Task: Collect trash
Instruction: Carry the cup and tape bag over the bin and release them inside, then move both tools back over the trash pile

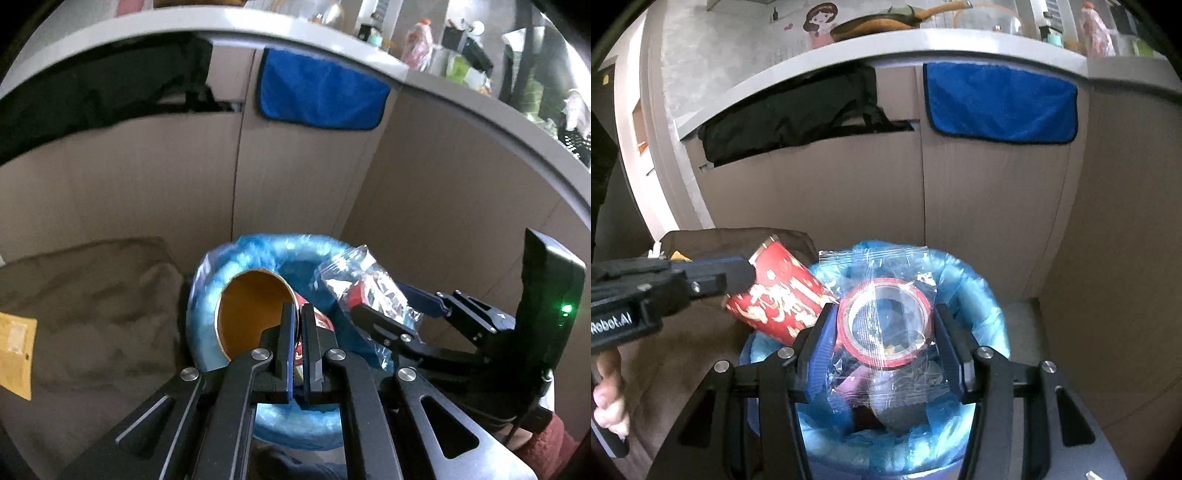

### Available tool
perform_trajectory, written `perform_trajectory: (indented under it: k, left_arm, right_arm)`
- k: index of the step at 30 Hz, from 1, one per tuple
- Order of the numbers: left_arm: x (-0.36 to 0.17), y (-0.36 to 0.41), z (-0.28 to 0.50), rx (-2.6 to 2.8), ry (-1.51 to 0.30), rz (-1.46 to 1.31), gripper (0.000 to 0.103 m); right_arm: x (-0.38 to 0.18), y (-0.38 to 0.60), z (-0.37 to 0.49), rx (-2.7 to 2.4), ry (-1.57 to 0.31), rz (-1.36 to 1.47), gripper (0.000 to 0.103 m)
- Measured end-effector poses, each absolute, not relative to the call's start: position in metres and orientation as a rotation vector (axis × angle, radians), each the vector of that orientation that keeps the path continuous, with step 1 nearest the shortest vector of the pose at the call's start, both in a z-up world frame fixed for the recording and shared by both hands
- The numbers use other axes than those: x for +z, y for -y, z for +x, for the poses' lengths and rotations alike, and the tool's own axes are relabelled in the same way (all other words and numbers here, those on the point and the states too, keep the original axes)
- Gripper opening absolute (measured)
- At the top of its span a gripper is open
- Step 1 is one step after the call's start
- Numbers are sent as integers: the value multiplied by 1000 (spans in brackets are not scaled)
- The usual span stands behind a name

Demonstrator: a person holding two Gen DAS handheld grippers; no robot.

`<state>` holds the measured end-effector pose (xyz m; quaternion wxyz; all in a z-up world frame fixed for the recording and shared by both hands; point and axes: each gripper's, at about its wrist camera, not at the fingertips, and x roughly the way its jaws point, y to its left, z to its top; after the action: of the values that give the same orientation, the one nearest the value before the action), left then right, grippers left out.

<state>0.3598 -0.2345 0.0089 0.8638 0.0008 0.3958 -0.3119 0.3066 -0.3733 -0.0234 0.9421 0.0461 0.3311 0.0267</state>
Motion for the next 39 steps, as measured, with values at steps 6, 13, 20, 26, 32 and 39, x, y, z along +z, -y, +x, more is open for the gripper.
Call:
perform_trajectory:
  k: [6,13,20,26,32,39]
  left_arm:
    - [-15,235,377,-629,-907,-22,24]
    - [-25,225,378,-597,-901,-27,40]
    - [-27,218,375,-581,-906,-28,41]
    - [-25,214,375,-577,-898,-33,41]
    - [-24,208,374,-575,-896,-43,41]
    - [-23,201,372,-570,-893,-49,41]
  right_arm:
    - [-48,380,318,79,-734,173,51]
    - [-62,372,317,50,-754,113,51]
    - [-65,370,319,81,-759,125,51]
    - [-61,371,317,98,-747,150,51]
    - [-55,374,304,94,-620,131,52]
    - [-52,370,303,89,-621,109,53]
